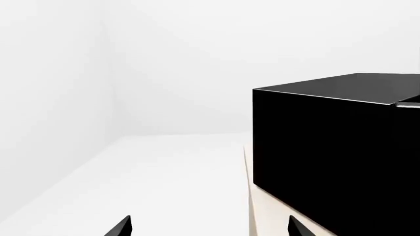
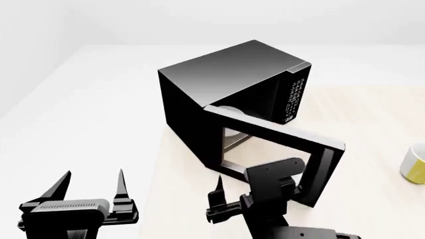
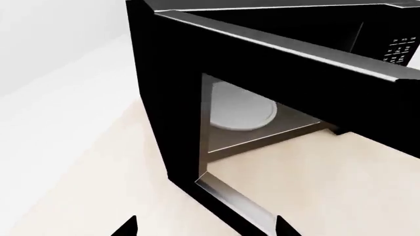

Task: Close the microwave.

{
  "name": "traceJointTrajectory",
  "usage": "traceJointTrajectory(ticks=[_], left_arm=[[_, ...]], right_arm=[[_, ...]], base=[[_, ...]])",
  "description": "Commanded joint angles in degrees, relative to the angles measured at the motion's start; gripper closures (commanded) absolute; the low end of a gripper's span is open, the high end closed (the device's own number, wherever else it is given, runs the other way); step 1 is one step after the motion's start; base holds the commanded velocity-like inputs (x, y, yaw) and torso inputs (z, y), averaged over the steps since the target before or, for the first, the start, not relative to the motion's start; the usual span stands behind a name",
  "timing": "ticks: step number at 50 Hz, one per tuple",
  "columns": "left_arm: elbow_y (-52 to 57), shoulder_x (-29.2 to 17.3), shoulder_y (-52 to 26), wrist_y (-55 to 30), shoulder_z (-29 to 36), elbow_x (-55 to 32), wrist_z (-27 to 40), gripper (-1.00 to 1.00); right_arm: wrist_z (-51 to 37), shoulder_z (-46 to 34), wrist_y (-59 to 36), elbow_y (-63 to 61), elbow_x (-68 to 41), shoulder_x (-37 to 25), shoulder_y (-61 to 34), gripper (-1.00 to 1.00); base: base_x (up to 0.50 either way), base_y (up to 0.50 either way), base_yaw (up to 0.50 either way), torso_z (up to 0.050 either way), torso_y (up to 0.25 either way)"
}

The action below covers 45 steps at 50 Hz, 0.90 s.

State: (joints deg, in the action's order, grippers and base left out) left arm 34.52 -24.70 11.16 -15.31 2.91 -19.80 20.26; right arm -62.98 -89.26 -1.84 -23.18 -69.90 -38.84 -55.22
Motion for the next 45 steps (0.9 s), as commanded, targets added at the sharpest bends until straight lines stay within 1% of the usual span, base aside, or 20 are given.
traceJointTrajectory(ticks=[1, 15, 34, 45], left_arm=[[-0.07, -0.1, -0.06, 0.05, 0.1, -0.08, 0.15, -1.0], [-0.02, -0.25, -0.04, -0.01, 0.27, -0.16, 0.36, -1.0], [-0.37, -0.42, -0.13, 0.21, 0.45, -0.35, 0.43, -1.0], [-0.46, -0.51, -0.51, 0.05, 0.61, -0.64, 0.46, -1.0]], right_arm=[[5.33, 1.07, 0.39, 8.41, -1.57, 2.7, -0.63, -1.0], [6.54, 1.84, 0.79, 11.28, -2.19, 2.44, -0.47, -1.0], [7.54, 3.51, -0.03, 14.35, -3.73, 1.34, -2.59, -1.0], [9.25, 4.07, -0.52, 18.81, -4.71, 2.6, -3.09, -1.0]], base=[[0.0, 0.0, 0.0, 0.0, 0.0], [0.0, 0.0, 0.0, 0.0, 0.0], [0.0, 0.0, 0.0, 0.0, 0.0], [0.0, 0.0, 0.0, 0.0, 0.0]])
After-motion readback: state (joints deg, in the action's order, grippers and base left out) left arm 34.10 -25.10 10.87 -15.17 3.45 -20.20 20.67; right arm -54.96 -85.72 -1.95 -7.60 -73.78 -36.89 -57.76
